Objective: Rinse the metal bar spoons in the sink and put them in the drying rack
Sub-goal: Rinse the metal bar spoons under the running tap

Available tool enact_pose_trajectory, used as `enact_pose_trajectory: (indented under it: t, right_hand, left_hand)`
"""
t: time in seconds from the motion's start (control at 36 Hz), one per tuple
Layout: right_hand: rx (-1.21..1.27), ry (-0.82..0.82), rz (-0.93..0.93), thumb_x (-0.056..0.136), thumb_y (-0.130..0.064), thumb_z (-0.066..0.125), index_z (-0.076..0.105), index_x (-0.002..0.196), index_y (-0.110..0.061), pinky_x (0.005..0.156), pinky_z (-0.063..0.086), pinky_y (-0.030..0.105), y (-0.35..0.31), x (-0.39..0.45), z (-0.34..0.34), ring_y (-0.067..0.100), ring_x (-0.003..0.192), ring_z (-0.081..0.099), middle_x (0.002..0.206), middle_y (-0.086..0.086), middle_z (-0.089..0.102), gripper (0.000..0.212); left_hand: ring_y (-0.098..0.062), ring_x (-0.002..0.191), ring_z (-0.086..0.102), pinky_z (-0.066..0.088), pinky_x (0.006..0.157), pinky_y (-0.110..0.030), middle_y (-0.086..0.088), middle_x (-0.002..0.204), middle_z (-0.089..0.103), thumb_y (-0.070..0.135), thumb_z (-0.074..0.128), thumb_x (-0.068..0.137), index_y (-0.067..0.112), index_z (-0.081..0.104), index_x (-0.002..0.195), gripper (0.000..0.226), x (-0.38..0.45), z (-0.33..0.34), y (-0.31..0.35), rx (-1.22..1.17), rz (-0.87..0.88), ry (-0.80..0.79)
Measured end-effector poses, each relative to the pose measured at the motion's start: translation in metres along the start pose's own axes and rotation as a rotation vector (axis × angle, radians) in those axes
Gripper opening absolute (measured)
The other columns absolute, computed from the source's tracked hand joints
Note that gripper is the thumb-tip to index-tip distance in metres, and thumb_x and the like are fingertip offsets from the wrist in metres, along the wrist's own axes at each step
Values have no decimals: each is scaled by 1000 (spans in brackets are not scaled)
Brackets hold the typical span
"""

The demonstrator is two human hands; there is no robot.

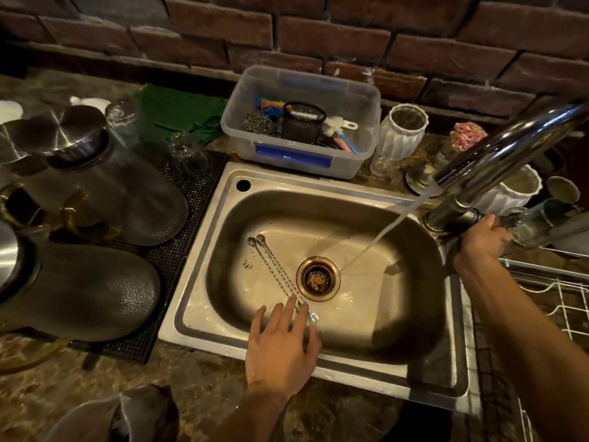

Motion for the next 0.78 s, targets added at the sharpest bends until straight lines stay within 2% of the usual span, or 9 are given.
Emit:
enact_pose_trajectory:
  t: [0.14, 0.25, 0.33, 0.47, 0.67, 0.78]
  right_hand:
    - [64, -3, -5, 100, -47, 39, 47, 135, -2, 105, 41, 36, 7, 8, 3, 33, 129, 53, 142, 21, 53, 57]
    - [127, -11, -7, 98, -48, 42, 50, 133, -2, 105, 47, 39, 10, 18, 7, 31, 123, 58, 137, 18, 57, 58]
    - [128, -26, 11, 96, -52, 41, 47, 134, -5, 105, 47, 44, 13, 24, 10, 23, 110, 57, 139, 19, 55, 61]
    - [113, -2, 18, 94, -52, 43, 49, 134, -6, 106, 48, 46, 16, 29, 10, 35, 125, 57, 139, 18, 55, 62]
    - [103, -1, 7, 94, -52, 41, 49, 133, -4, 106, 48, 45, 18, 31, 9, 36, 126, 57, 139, 20, 55, 62]
    - [89, 32, -64, 95, -50, 40, 57, 123, -5, 105, 48, 42, 15, 22, 7, 34, 122, 59, 134, 22, 59, 56]
  left_hand:
    - [-15, 135, 48, 26, 116, -47, 7, 148, 51, 58, 27, 96, 35, 48, 140, 54, -2, 1, 0, -28, 22, -25]
    - [-16, 127, 55, 36, 111, -47, 5, 141, 58, 55, 34, 95, 33, 55, 135, 50, 1, -2, 2, -43, 42, -11]
    - [-16, 126, 55, 37, 109, -46, 5, 141, 58, 54, 35, 95, 33, 56, 134, 49, 1, -2, 1, -39, 56, -12]
    - [-21, 125, 58, 40, 107, -49, 2, 142, 59, 51, 36, 96, 29, 60, 133, 49, 2, 0, 2, -32, 88, -17]
    - [-21, 123, 62, 45, 104, -49, 0, 138, 62, 51, 40, 95, 28, 64, 130, 48, 1, -7, 5, -28, 105, -11]
    - [-20, 122, 63, 47, 102, -49, 1, 136, 64, 51, 43, 93, 29, 66, 128, 47, 1, -9, 5, -26, 95, -2]
Point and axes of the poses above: each hand's wrist, its own x-axis towards the middle knuckle, its own z-axis out of the palm, y = z × x, the point moved 5 cm from there along x, towards the middle knuckle
